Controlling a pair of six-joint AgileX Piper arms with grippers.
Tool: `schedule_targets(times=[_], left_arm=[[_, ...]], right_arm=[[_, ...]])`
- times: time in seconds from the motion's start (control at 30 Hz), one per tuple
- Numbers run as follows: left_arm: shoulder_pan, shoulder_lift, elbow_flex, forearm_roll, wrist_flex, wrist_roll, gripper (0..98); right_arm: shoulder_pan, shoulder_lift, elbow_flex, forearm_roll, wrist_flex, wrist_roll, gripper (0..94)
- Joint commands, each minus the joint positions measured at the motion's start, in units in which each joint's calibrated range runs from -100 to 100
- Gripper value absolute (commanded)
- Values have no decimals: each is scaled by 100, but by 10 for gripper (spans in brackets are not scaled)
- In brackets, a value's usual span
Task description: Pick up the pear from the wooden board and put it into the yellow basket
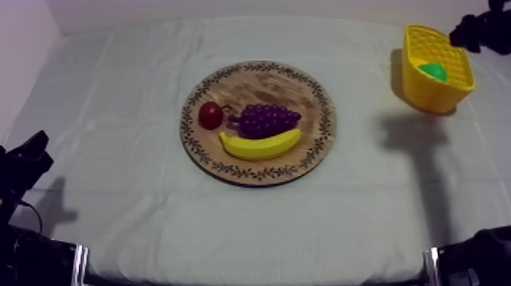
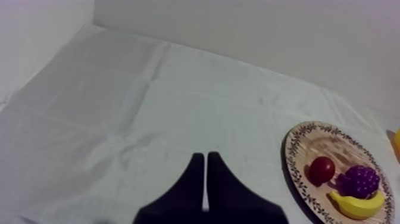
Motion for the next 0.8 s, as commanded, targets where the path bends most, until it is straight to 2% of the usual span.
schedule_targets(times=[0.0,0.17,0.33,0.53,0.77], left_arm=[[-1,0,5,2,-1,-1,1],[-1,0,5,2,-1,-1,1],[-1,0,5,2,-1,-1,1],[-1,0,5,2,-1,-1,1],[-1,0,5,2,-1,-1,1]], right_arm=[[-372,-1418,1005,351,-124,-499,418],[-891,-2877,1741,820,66,-970,317],[-990,-3885,2538,939,-151,-1077,149],[-757,-4815,3796,659,-816,-802,29],[-465,-5596,4897,192,-1239,-408,5]])
